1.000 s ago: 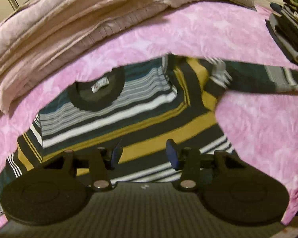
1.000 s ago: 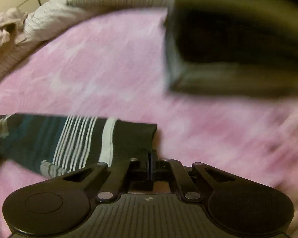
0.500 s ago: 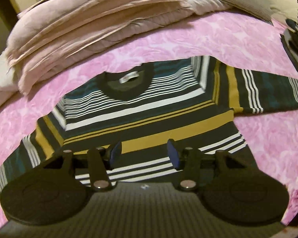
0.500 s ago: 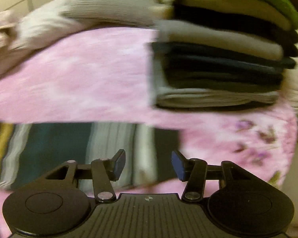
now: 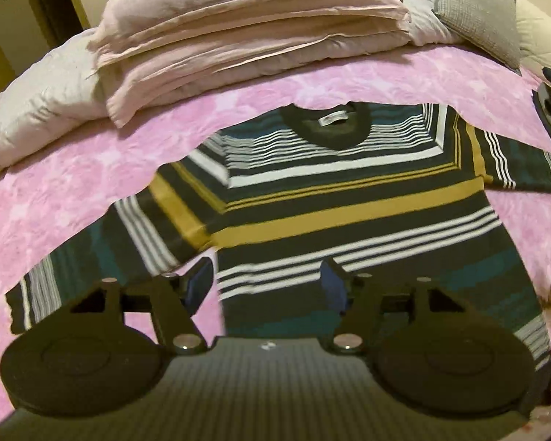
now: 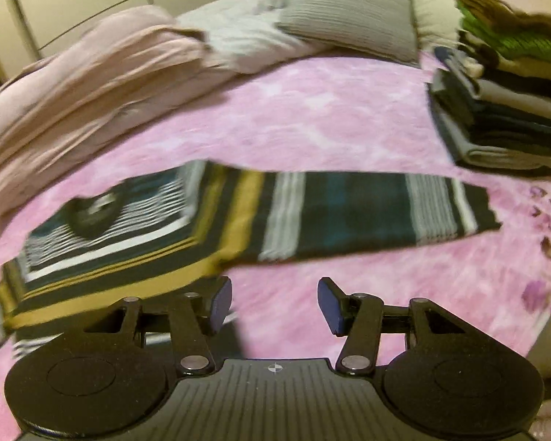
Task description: Fold large clothes
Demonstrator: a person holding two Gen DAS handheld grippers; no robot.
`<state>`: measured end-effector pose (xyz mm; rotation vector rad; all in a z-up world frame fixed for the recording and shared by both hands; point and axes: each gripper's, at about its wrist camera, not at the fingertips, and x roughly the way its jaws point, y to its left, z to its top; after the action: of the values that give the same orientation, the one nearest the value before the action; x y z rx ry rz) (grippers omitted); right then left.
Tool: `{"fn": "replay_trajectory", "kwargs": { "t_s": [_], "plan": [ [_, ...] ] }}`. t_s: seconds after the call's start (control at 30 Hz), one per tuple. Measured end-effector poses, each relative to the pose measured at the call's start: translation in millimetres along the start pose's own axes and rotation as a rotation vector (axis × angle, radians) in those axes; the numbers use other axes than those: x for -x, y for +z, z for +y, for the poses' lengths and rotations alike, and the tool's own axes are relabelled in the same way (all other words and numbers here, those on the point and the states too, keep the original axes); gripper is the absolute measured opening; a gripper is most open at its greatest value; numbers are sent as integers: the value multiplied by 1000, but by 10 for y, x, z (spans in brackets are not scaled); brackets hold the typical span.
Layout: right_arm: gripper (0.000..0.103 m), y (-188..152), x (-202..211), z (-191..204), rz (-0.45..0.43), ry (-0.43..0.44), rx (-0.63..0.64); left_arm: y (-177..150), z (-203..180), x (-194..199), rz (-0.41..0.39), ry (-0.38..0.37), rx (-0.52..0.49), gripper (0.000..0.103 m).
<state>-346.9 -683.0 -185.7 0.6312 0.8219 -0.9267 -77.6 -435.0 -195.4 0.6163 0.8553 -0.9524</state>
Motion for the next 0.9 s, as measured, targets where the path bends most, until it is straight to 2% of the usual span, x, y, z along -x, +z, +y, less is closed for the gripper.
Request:
{"fn": "replay_trajectory", "kwargs": {
  "t_s": [0.1,0.17,0.37,0.53,0.6,0.77,0.9],
  "plan": [
    [60,-155,234,372,23,22,7,-131,278,137,17,6,9,67],
    [70,-208,344,555,45,31,32,-213,439,232,31,13,22,74],
    [76,-313,556,871,117,50,124,-431,693,485,78,49,110,91],
    [77,-457,548,830,169,42,179,-518,609,668,107,108,137,101],
    [77,-539,528,773,193,47,178,-551,540,756,114,116,148,102],
    [78,-748,499,724,242,93,187,-631,338,874,135,109,169,102],
    [78,-798,642,748,244,98,178,-656,195,939,162,59,171,102]
  ]
}}
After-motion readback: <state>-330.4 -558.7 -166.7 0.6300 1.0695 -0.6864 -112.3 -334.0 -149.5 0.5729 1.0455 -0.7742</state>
